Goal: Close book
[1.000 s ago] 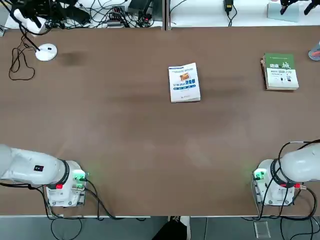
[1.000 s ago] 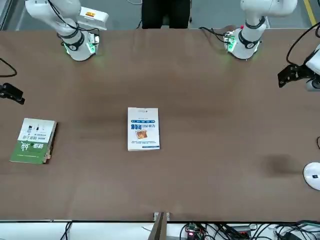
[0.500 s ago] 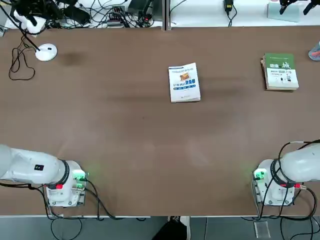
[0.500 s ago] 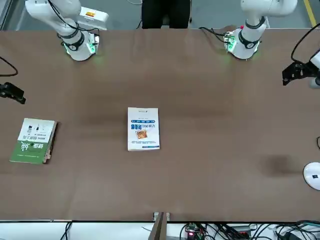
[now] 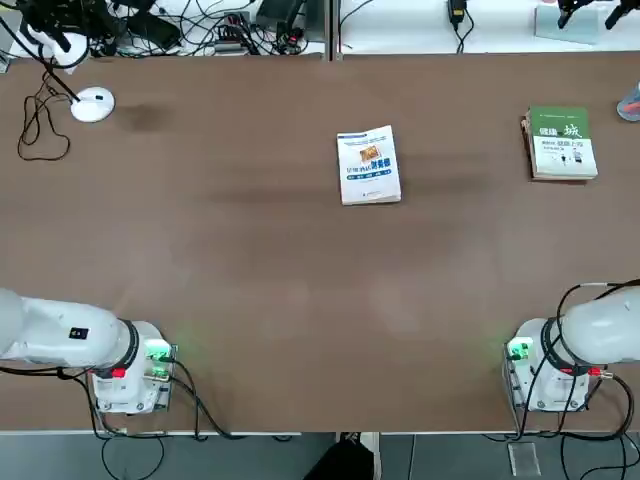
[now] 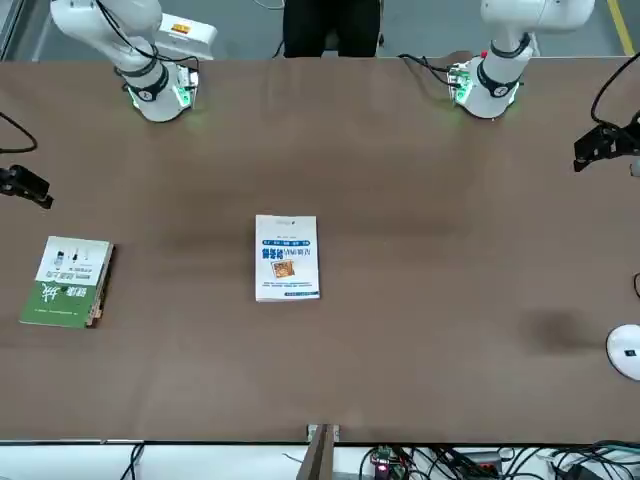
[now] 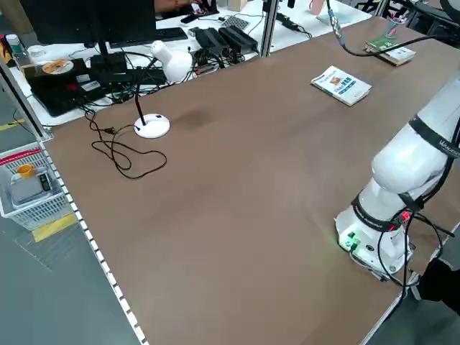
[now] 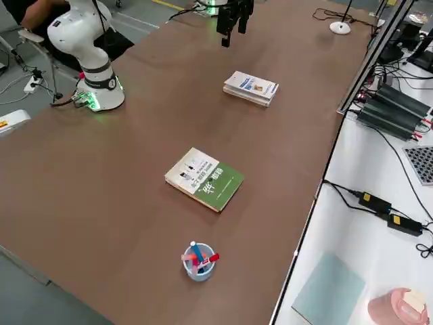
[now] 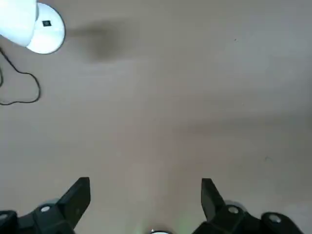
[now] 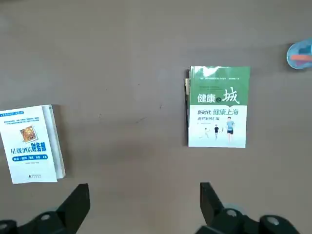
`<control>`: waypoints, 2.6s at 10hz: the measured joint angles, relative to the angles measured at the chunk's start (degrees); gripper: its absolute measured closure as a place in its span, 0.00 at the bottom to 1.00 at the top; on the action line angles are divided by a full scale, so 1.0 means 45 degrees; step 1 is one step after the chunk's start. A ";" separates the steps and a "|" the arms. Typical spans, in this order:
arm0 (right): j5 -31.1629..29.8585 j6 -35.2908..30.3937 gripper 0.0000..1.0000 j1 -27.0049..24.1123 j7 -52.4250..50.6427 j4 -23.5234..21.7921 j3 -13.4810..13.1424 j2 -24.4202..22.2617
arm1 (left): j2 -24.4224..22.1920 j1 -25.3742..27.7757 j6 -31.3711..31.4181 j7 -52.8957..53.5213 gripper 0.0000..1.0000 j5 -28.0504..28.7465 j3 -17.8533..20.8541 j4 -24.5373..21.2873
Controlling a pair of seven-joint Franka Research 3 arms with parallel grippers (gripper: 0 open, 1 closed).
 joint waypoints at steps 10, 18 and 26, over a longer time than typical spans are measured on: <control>-0.0001 0.0239 0.00 0.0121 0.0105 0.0017 0.0178 -0.0118 | 0.0065 0.0038 0.0064 -0.0730 0.00 -0.0098 -0.0001 0.0327; -0.0001 0.0269 0.00 0.0122 0.0140 0.0017 0.0188 -0.0119 | 0.0171 0.0032 0.0068 -0.1052 0.00 -0.0098 -0.0008 0.0383; -0.0001 0.0269 0.00 0.0123 0.0161 0.0017 0.0205 -0.0118 | 0.0248 -0.0018 0.0070 -0.1053 0.00 -0.0098 -0.0037 0.0518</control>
